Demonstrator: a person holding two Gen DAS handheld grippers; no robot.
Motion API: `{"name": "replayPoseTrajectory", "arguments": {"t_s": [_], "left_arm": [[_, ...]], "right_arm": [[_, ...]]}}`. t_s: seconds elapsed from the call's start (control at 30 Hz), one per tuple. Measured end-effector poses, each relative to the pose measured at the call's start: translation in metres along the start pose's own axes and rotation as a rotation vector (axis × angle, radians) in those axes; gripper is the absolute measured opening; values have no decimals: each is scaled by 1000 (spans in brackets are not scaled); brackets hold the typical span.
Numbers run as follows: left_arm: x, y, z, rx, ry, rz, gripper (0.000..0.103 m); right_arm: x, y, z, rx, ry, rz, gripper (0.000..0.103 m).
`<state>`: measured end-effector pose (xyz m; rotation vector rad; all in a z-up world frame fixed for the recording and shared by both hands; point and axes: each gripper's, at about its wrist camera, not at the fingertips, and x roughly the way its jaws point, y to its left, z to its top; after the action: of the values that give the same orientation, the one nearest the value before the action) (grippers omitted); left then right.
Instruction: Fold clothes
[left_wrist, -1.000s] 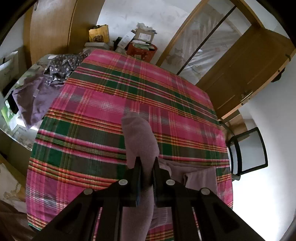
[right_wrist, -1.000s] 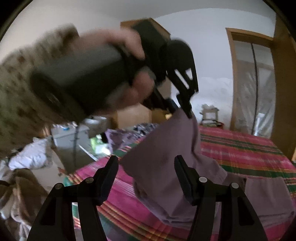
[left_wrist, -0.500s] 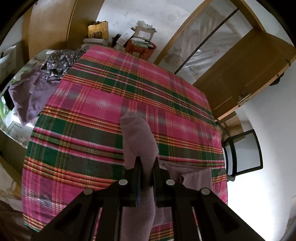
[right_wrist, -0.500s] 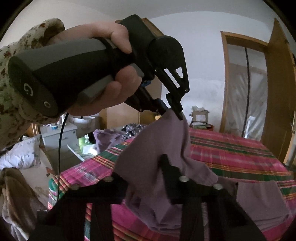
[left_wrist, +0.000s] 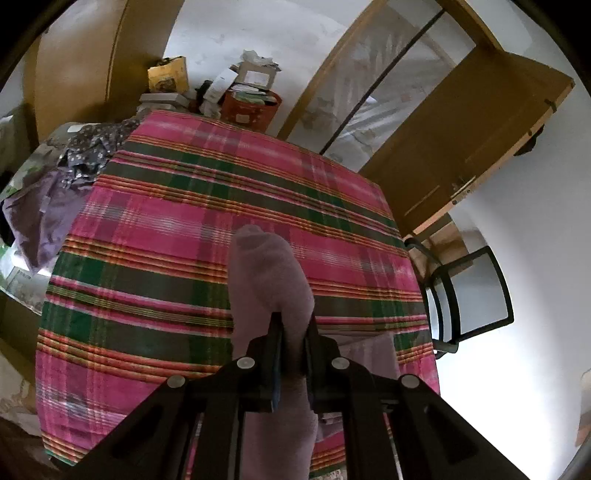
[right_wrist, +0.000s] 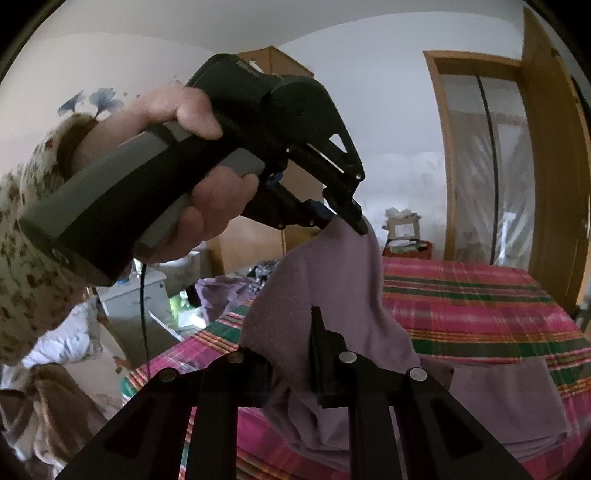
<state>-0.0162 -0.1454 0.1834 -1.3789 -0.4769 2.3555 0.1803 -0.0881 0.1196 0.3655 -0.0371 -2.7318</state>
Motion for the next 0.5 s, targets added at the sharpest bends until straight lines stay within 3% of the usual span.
{"name": "replayPoseTrajectory", "arguments": {"t_s": [0.5], "left_arm": [[38,-42,16,15,66,4,10]], "right_arm": [[-21,-59,11,121,4,2,17]]}}
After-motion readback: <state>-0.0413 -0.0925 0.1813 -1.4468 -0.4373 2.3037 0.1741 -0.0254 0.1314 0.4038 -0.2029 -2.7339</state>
